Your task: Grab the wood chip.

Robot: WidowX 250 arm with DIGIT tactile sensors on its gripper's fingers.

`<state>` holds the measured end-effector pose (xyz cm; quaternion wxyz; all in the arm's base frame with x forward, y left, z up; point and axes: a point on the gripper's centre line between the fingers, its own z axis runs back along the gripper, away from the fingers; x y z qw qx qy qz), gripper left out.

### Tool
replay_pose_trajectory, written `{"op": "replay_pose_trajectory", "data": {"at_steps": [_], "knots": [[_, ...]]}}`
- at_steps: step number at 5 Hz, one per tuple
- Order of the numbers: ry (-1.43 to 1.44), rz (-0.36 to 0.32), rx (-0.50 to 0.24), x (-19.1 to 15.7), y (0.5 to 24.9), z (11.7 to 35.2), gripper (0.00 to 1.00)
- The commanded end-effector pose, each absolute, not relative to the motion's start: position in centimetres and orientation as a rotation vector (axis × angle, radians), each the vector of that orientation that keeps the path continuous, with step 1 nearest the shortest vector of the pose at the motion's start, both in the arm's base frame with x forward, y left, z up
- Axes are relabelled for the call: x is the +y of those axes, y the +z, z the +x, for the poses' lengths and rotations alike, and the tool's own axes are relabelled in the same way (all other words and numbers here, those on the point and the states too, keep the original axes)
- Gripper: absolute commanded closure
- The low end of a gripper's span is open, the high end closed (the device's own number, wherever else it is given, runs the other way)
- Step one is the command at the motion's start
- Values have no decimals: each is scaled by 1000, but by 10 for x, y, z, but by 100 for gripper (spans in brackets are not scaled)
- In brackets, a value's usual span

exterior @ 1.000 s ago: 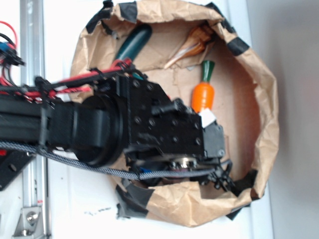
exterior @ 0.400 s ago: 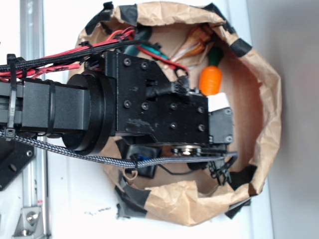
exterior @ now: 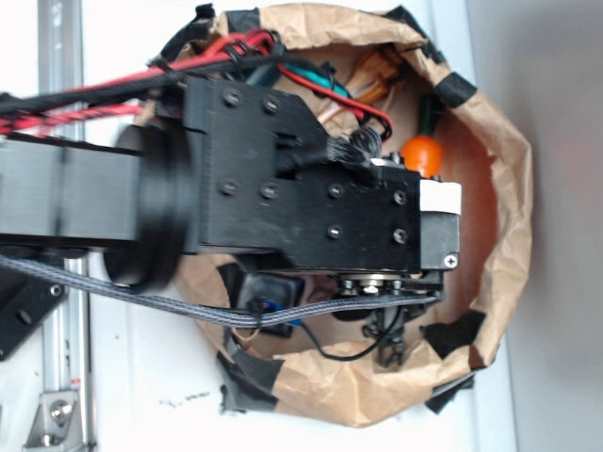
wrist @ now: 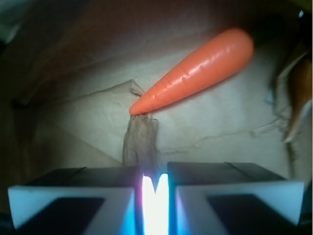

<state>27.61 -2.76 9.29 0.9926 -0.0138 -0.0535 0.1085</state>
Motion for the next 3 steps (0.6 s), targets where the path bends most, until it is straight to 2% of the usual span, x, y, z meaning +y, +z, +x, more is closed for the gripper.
{"op": "replay_pose_trajectory", "data": {"at_steps": [1,3], "knots": [[286,-1,-136,-18,102,291,0],[201,-42,-102,-26,71,272,0]]}}
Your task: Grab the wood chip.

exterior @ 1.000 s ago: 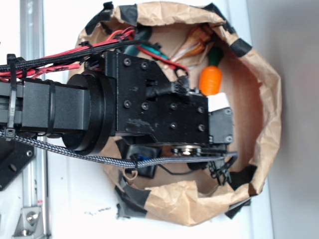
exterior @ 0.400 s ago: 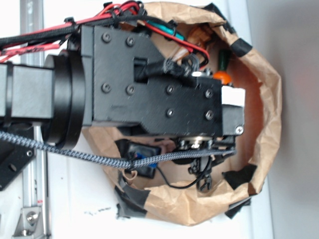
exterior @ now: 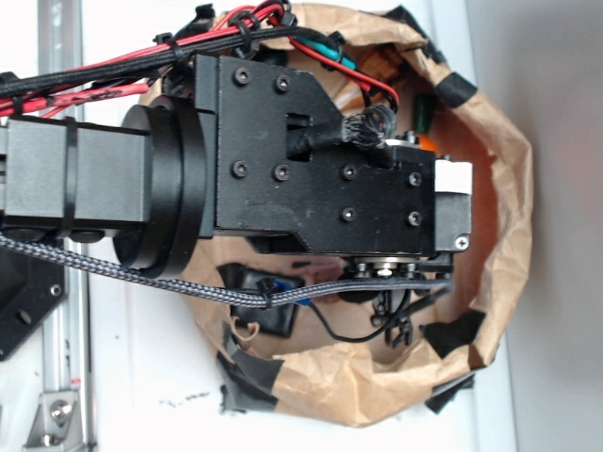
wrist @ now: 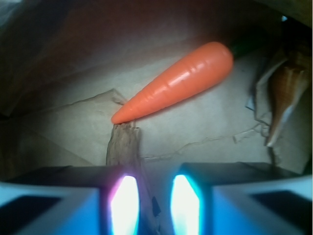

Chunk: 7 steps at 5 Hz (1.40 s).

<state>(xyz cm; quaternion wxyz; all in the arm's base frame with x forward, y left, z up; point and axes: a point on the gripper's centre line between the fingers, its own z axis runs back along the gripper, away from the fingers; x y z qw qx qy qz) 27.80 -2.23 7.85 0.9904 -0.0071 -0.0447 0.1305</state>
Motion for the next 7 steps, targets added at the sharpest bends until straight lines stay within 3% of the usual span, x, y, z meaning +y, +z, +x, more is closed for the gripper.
{"op": "replay_pose_trajectory", "data": {"at_steps": [1,3,5,6,7], "knots": [[159,-47,-125,-36,57,266,0],[245,-177,-179,-29,49,279,0],[287,-88,-173,-25,31,296,0],[276,-86,-171,-33,22,299,0],[299,-114,-154,-38,17,298,100]]}}
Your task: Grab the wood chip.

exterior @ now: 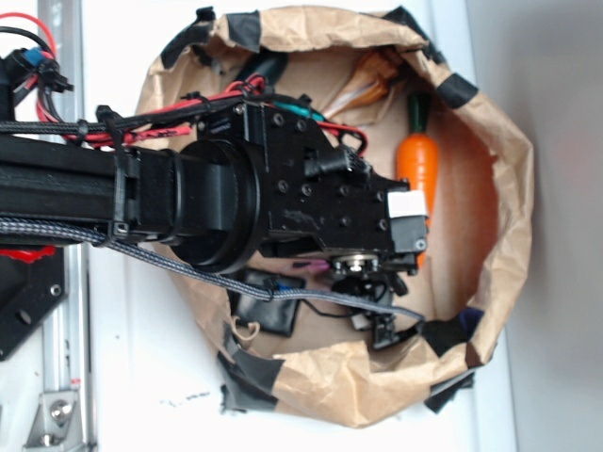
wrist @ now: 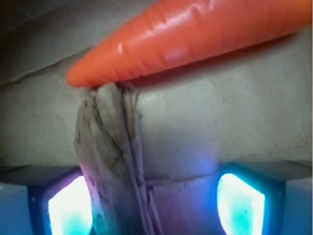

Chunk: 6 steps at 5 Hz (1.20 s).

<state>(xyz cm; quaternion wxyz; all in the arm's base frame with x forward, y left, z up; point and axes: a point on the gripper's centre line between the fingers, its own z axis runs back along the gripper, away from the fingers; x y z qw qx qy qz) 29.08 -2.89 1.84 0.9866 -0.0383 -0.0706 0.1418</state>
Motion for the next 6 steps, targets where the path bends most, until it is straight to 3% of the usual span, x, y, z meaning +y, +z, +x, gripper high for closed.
{"op": "replay_pose_trajectory", "data": {"at_steps": [1,3,4,5,6], "knots": [[291,-128,-160,-40,17,298,100],[294,-129,-156,-39,17,301,100],[275,-79,-183,-37,42,294,100],[284,-82,-225,-22,91,277,100],[276,-93,-211,-13,129,267,100]]}}
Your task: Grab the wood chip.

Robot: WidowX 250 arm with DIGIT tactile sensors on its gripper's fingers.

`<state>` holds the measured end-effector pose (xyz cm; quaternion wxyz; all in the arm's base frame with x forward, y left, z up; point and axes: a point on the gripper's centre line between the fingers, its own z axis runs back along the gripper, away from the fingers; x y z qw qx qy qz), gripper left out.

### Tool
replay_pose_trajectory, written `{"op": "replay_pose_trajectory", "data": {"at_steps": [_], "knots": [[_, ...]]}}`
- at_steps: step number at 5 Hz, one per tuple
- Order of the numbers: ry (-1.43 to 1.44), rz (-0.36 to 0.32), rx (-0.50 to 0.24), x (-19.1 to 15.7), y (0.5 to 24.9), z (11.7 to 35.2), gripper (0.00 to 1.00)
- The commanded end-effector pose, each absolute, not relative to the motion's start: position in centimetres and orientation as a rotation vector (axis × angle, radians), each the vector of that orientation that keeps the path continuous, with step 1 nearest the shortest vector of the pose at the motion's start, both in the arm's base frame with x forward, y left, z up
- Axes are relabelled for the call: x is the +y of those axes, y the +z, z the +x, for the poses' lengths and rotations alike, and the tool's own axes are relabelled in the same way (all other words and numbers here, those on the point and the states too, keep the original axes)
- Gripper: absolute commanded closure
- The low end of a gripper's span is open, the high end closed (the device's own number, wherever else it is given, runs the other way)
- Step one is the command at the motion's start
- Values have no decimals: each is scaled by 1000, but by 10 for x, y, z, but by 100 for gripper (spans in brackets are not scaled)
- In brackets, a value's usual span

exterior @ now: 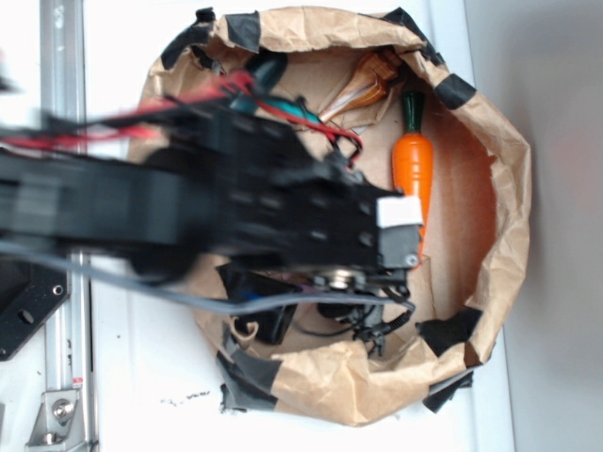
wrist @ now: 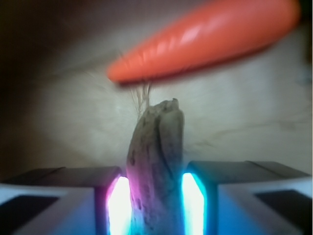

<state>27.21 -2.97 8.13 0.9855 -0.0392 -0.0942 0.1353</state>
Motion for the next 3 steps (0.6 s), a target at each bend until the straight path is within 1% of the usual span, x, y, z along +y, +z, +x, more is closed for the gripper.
{"op": "replay_pose_trajectory", "data": {"at_steps": [1,2,3], "knots": [[248,-89,-124,-5,158,260,100],[261,-71,-117,-1,160,259,100],[265,-63,-108,-2,155,258,100]]}}
